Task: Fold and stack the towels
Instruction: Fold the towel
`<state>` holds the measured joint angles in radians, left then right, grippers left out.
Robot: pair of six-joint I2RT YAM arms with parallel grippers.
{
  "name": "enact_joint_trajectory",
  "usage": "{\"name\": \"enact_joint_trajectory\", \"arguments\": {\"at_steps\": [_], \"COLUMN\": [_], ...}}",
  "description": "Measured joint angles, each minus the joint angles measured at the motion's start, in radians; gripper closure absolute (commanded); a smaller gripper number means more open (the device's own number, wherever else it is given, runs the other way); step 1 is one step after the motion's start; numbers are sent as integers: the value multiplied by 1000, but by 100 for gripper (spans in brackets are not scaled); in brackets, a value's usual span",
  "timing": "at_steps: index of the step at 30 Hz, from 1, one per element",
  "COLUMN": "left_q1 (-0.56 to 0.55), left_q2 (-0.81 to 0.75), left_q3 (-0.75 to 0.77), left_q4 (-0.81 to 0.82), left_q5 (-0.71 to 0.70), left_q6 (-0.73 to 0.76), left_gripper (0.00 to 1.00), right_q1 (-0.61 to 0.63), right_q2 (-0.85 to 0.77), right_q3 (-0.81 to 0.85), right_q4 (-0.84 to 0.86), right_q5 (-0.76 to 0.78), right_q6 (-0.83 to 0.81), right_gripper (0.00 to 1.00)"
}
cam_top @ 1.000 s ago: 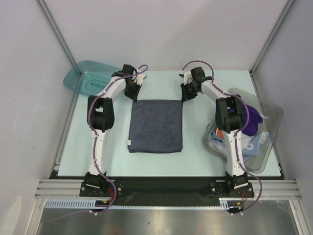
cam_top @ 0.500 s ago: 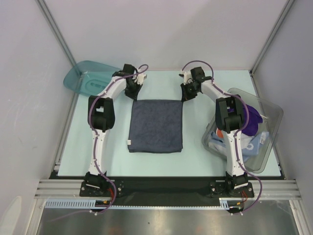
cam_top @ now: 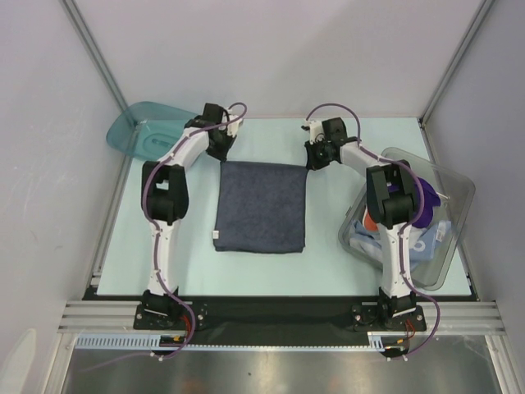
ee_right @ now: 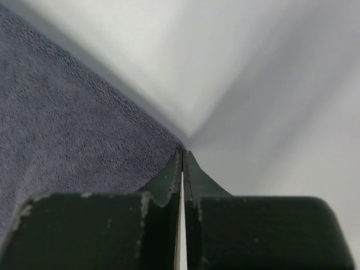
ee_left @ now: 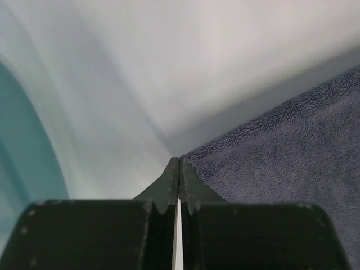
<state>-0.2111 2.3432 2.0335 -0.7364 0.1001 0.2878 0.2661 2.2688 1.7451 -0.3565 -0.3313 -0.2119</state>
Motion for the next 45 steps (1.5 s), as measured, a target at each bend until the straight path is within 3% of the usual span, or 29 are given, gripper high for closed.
{"name": "enact_joint_trajectory", "arguments": {"at_steps": [10,17,34,40,45], "left_q1": [4,4,-32,-67,-82], "left_q2": [-32,-113,-534,-685,-710], "left_q3": [-1,-77,-618,-728,-776], "left_q4": [43,81,253,256,229], "left_q5": [-16,-36,-71,-86,-118], "left_q6": [0,0,-45,-99,-161], "left_gripper": [100,100,100,100,100], "right_q1": [5,31,170,212,254], "right_q2": [-22,-140,-483,-589,-659], "right_q3": [-45,-114,-465,-592,-689], "right_q4": [112,147,168,156,152], "right_q5": [21,70,225,258,277], "right_q6": [-32,-69,-56,12,67], "right_gripper": [100,100,100,100,100]}}
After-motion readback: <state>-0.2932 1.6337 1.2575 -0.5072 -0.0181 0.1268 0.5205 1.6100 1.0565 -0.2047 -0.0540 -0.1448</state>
